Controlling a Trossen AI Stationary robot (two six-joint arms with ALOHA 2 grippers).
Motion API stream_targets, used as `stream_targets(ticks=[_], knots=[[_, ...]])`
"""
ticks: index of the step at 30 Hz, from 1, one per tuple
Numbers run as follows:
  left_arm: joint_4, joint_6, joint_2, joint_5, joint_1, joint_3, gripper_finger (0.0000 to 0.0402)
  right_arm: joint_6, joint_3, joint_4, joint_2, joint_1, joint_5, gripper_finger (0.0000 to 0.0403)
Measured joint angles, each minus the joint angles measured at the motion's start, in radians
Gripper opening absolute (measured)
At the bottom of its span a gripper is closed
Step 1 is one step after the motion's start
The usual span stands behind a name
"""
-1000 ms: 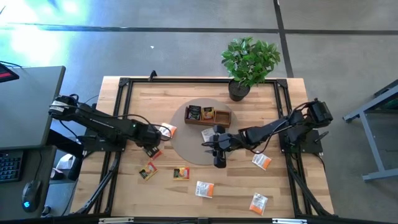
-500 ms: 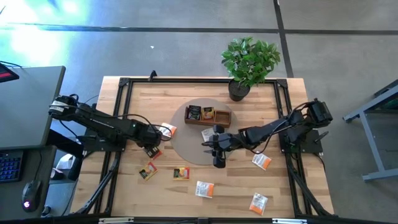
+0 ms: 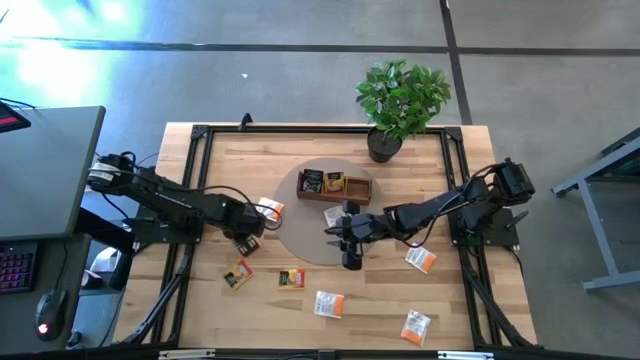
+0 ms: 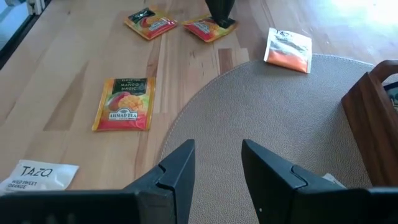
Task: Pick & Place Tea
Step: Put the orange tea bag into the middle area of the wooden organizer
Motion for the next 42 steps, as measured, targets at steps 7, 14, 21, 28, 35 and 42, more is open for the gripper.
stream_targets(ticks=[7,14,21,28,35,42], knots=[[-0.040,0.038,-0.023,-0.075,0.000,0.081,0.0013,-0.048,0.000,0.001,0.000,0.000,0.003,0.0129],[-0.012,0.376,-0.016,-0.324,0.002,0.293,0.0004,-0.044,0.000,-0.240,-0.040,-0.002,0.005,0.0129],[0.163,0.764,0.064,-0.457,0.093,0.483,0.0001,0.104,0.000,-0.679,-0.162,-0.002,0.044,0.0129],[0.323,1.004,0.274,-0.477,0.216,0.619,0.0000,0.412,0.000,-1.012,-0.276,0.012,0.122,0.0129],[0.330,1.105,0.520,-0.579,0.285,0.799,0.0000,0.631,0.000,-1.219,-0.311,0.076,0.225,0.0129],[0.327,1.176,0.659,-0.622,0.302,0.923,0.0000,0.632,0.000,-1.242,-0.311,0.121,0.267,0.0128]])
